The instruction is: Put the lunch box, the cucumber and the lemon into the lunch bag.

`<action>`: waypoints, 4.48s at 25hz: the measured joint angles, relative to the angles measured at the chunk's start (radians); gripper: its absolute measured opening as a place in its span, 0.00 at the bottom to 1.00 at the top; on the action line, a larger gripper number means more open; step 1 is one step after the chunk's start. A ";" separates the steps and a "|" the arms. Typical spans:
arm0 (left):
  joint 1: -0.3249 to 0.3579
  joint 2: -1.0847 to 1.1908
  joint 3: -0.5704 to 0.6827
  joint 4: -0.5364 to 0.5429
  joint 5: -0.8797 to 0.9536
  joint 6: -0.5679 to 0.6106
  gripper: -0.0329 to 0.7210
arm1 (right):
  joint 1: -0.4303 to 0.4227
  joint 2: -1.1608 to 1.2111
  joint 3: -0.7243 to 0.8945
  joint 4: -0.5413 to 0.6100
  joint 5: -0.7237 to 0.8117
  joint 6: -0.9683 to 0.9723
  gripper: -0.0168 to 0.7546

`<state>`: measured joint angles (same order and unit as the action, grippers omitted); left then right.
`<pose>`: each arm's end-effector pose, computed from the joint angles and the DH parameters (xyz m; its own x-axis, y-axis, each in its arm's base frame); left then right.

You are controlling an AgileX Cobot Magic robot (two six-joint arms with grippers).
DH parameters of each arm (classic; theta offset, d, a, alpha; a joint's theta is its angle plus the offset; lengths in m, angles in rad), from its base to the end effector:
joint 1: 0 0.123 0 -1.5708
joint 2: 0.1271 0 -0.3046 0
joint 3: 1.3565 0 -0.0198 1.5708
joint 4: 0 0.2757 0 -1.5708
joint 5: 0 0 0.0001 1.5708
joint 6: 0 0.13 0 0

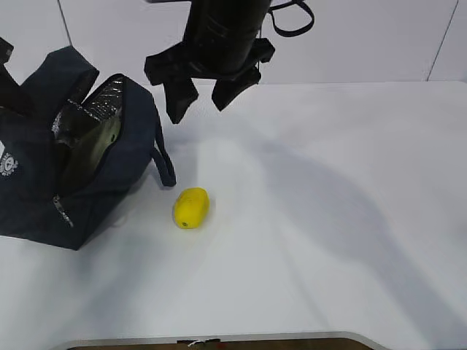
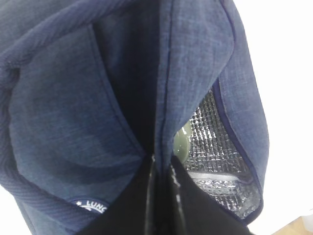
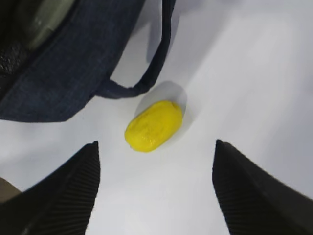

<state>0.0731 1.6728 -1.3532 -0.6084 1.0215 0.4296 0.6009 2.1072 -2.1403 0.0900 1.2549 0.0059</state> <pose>0.3906 -0.0350 0.2712 -0.9018 0.0046 -0.4321 0.2028 0.8875 -0.4138 0.4174 0.2996 0.2983 -0.7669 -0.4847 -0.4207 -0.5675 0.8183 0.0917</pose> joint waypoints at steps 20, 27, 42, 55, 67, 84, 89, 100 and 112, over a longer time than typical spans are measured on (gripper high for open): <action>0.000 0.000 0.000 -0.048 -0.030 -0.002 0.03 | 0.000 0.112 0.115 0.085 -0.009 0.153 0.75; 0.000 0.000 0.000 -0.046 -0.032 -0.002 0.03 | 0.000 0.149 0.115 0.088 -0.017 0.190 0.75; 0.000 0.000 0.000 -0.038 -0.032 -0.002 0.03 | 0.006 0.194 0.115 0.079 -0.124 0.255 0.75; 0.000 0.000 0.000 -0.035 -0.034 -0.002 0.03 | 0.007 0.235 0.115 0.075 -0.143 0.276 0.75; 0.000 0.000 0.000 -0.033 -0.034 -0.002 0.03 | 0.008 0.252 0.115 -0.012 -0.076 0.276 0.63; 0.000 0.000 0.000 -0.033 -0.034 -0.002 0.03 | 0.008 0.254 0.063 -0.040 -0.035 0.278 0.49; 0.000 0.000 0.000 -0.023 -0.034 -0.002 0.03 | 0.008 0.254 -0.053 -0.055 -0.034 0.265 0.49; 0.000 0.000 0.000 -0.005 -0.034 -0.002 0.03 | 0.008 0.232 -0.267 -0.027 -0.010 0.249 0.48; 0.000 0.000 0.000 -0.004 -0.034 -0.002 0.03 | 0.008 0.274 -0.316 0.359 -0.118 0.131 0.48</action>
<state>0.0731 1.6728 -1.3532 -0.6124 0.9874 0.4280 0.6087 2.3817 -2.4561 0.4494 1.1368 0.1364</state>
